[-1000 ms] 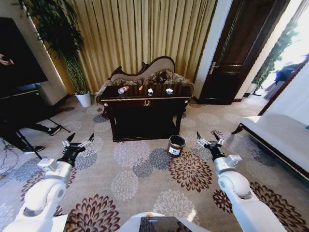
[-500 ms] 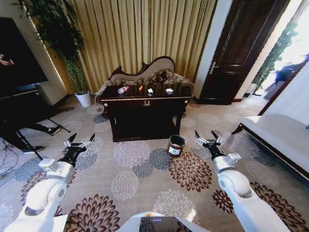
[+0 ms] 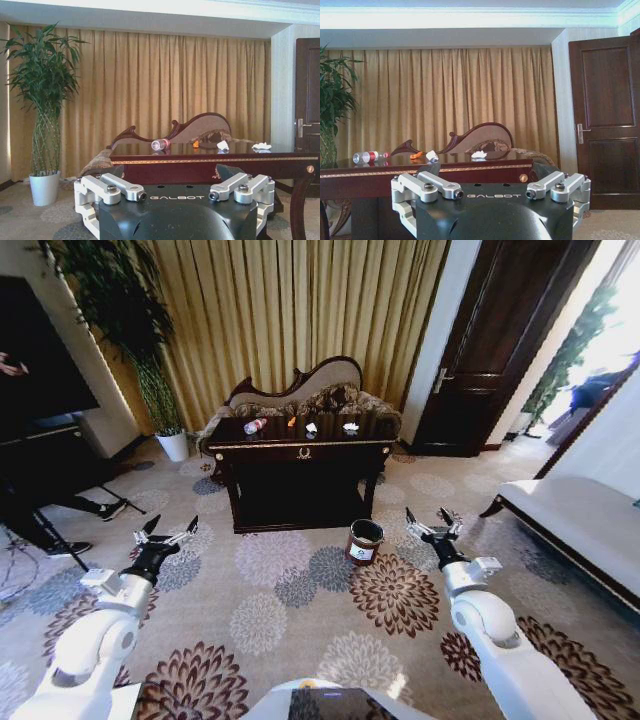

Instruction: Move to the front of the table and place the trash on the table into the trash bin.

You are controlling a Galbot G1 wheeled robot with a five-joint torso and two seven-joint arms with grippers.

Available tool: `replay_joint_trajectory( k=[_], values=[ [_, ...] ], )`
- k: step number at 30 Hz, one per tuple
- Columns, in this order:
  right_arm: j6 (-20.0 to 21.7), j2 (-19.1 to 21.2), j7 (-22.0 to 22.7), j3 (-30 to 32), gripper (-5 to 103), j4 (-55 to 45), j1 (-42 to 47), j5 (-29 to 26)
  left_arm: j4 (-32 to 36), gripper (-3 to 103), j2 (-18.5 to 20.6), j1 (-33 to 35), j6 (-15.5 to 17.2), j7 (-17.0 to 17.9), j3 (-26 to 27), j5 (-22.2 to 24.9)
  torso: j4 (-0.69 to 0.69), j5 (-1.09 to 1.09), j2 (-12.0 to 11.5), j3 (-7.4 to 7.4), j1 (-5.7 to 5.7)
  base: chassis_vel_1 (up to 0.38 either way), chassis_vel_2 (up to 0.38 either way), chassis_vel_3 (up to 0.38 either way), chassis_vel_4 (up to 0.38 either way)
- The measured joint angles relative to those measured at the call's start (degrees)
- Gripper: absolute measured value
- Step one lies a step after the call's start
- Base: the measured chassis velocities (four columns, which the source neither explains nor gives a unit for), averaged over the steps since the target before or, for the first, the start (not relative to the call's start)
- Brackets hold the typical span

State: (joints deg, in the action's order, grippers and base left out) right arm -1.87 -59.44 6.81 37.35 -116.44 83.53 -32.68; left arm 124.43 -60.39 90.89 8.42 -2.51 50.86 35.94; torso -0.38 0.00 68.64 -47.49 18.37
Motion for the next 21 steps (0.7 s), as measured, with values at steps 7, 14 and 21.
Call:
replay_joint_trajectory(
  k=[7,14,21],
  values=[
    [-0.1,0.0,0.0,0.1,100,0.0,0.1,0.1,-0.2,100,0.0,0.0,-0.1,0.0,0.0,0.0,0.0,0.0,0.0,0.0,0.0,0.0,0.0,0.0,0.0],
    [-0.1,-0.3,0.0,0.1,100,0.0,0.2,0.5,0.0,100,0.1,0.1,-0.1,0.0,0.0,-0.1,0.01,-0.01,0.0,0.0,0.0,-0.008,0.006,0.006,-0.009],
    [-0.3,-0.2,0.0,0.1,100,0.1,0.1,0.8,0.1,100,0.2,0.1,-0.2,0.0,0.0,-0.1,0.0,0.0,0.0,0.0,0.0,-0.077,0.079,0.068,-0.077]
  ],
)
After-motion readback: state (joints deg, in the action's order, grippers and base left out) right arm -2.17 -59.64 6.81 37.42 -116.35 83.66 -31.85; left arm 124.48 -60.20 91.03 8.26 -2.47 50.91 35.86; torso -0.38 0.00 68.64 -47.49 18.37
